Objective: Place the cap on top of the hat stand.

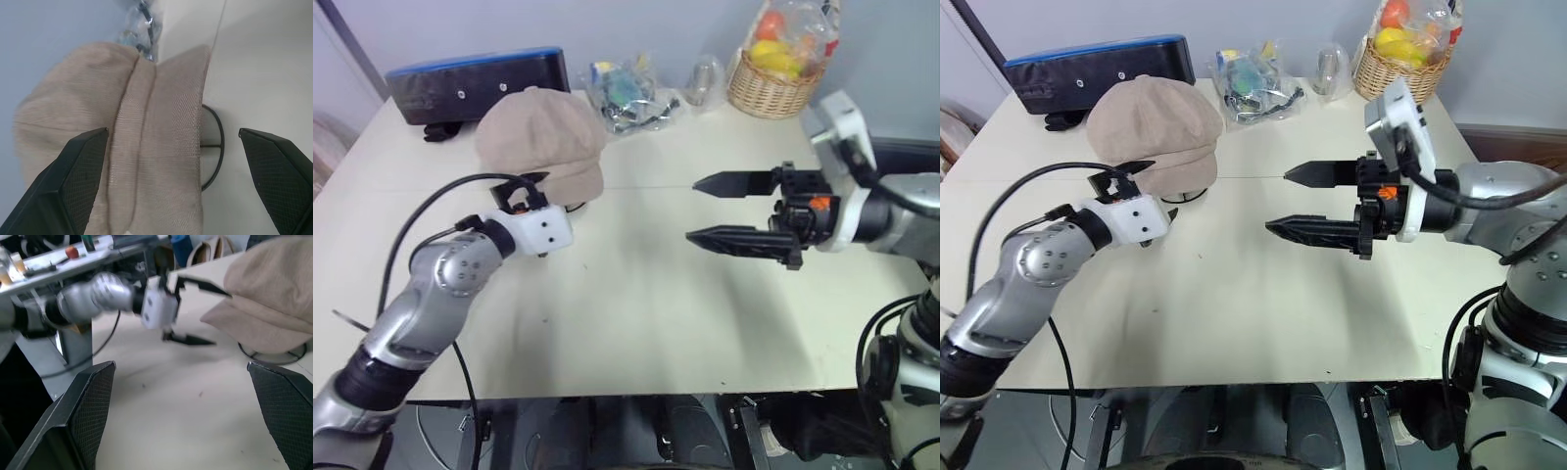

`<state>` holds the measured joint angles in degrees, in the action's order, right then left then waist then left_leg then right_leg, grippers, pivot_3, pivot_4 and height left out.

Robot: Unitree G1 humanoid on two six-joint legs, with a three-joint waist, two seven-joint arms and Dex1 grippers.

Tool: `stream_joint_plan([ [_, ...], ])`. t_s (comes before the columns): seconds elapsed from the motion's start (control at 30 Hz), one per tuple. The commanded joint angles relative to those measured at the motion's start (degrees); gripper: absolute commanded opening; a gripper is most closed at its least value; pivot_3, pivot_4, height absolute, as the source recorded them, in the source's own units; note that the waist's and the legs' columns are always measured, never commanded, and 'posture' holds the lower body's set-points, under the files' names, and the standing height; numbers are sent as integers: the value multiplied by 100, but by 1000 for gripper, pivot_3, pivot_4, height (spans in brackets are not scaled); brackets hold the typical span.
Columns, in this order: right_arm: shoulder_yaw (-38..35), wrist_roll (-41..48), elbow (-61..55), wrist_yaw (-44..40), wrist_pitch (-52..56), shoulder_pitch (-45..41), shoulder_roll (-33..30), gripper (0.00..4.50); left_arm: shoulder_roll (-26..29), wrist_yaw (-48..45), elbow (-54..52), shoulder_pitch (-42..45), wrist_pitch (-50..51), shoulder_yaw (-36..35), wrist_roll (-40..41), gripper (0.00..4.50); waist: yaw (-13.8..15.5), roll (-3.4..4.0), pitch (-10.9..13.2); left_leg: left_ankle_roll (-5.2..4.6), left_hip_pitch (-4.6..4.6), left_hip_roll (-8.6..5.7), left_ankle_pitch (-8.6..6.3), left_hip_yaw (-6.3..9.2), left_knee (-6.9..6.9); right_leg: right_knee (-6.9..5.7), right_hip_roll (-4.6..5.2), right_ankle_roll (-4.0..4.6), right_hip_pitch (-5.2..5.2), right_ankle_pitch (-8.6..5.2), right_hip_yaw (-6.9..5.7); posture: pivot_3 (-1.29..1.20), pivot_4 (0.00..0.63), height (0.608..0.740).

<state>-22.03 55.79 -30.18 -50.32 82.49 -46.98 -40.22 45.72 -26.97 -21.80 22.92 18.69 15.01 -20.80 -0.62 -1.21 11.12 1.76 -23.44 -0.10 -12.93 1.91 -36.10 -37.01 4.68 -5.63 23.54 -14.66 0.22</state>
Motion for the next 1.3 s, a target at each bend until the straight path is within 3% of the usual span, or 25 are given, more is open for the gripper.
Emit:
stream_joint_plan([
  [0.03,-280,351,187,408,11,-224,-22,4405,-111,123,134,137,-228,-27,-344,4500,0,0,0,0,-2,-1,0,0,1,2,1,0,0,0,0,0,150,740],
  [0.13,-277,516,296,677,-83,-227,-53,4500,-252,218,383,276,-426,-163,-426,3630,3,0,0,0,-3,-1,0,0,0,2,2,-1,0,0,0,0,150,740],
  [0.33,-122,731,301,840,-354,4,-269,4500,4,455,980,122,-1790,-606,-222,631,-4,0,0,-1,-3,-1,0,1,-1,1,4,-2,0,1,0,0,150,740],
  [0.57,62,720,502,942,-673,160,-487,4500,626,828,2803,82,-4695,-1136,243,631,-3,1,0,-1,-1,5,0,-1,2,0,6,-1,4,1,0,0,150,740],
  [0.73,143,747,573,957,-845,247,-612,4500,895,842,4512,676,-6627,-1014,304,631,12,2,0,-1,-3,4,0,-4,2,2,10,-1,4,1,0,0,150,740],
  [0.87,258,705,540,933,-1011,350,-720,4500,772,658,5696,1360,-7322,-850,329,631,4,0,0,-1,-6,2,0,-5,-1,3,10,-2,3,1,-3,0,150,740],
  [1.03,282,733,552,977,-1123,419,-811,4500,592,546,6261,1690,-7705,-737,309,631,-2,0,0,-1,-5,-1,0,-8,-2,-1,10,-5,3,3,-3,0,150,740],
  [1.13,282,781,553,995,-1163,425,-867,4500,546,423,6241,1591,-7738,-749,424,1458,-15,0,0,-1,-5,0,0,-8,-1,-2,9,-6,5,3,-3,0,150,740],
  [1.3,315,745,629,982,-1257,439,-947,4500,629,364,5680,1078,-7636,-929,591,3988,-23,0,0,-1,-5,4,0,-9,0,-5,8,-6,7,3,-2,0,150,740],
])
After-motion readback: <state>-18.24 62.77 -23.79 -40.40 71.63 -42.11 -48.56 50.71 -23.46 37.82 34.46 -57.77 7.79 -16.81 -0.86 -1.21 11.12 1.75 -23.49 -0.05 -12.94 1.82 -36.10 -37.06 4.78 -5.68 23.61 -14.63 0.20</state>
